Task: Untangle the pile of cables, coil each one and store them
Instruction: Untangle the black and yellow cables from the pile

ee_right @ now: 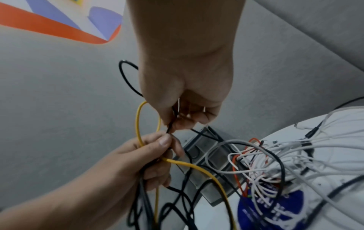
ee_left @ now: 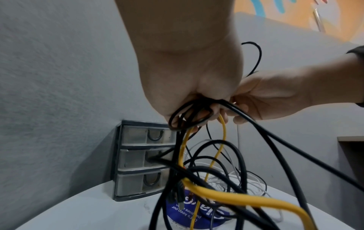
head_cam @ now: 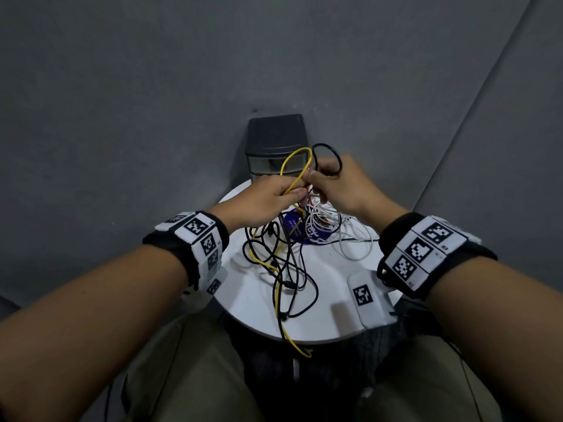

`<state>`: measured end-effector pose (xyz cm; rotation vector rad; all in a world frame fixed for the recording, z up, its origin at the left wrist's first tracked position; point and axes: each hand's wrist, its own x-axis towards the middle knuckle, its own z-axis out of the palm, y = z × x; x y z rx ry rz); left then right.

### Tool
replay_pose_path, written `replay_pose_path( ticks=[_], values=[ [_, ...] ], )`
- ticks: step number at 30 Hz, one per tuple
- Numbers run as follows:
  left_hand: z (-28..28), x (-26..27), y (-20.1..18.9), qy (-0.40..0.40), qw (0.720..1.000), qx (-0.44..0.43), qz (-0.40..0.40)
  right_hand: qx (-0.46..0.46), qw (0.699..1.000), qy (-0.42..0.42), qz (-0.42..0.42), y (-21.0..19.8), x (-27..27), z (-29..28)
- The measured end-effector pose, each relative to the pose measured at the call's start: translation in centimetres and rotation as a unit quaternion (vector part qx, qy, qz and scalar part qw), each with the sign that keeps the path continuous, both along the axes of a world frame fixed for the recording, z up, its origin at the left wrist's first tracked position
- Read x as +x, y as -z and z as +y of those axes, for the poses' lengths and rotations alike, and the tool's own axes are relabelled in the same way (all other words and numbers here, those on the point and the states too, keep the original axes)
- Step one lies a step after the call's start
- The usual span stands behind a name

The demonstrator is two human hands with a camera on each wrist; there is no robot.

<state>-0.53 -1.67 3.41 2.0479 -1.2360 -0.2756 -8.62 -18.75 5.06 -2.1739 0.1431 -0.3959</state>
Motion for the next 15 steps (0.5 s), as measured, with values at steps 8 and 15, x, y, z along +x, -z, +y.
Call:
replay_pose_path(
  ticks=[8,15],
  values=[
    [0.1,1.2,-0.5,0.002,0.999,-0.007,0.038,0.188,0.96,0.155,-0.141,-2.7,0.4,-0.8],
    [0.7,1.6,-0.2,-0.008,0.999,0.02,0.041,0.382,0.836,0.265,-0.29,-4.7,0.2,-3.8]
  ],
)
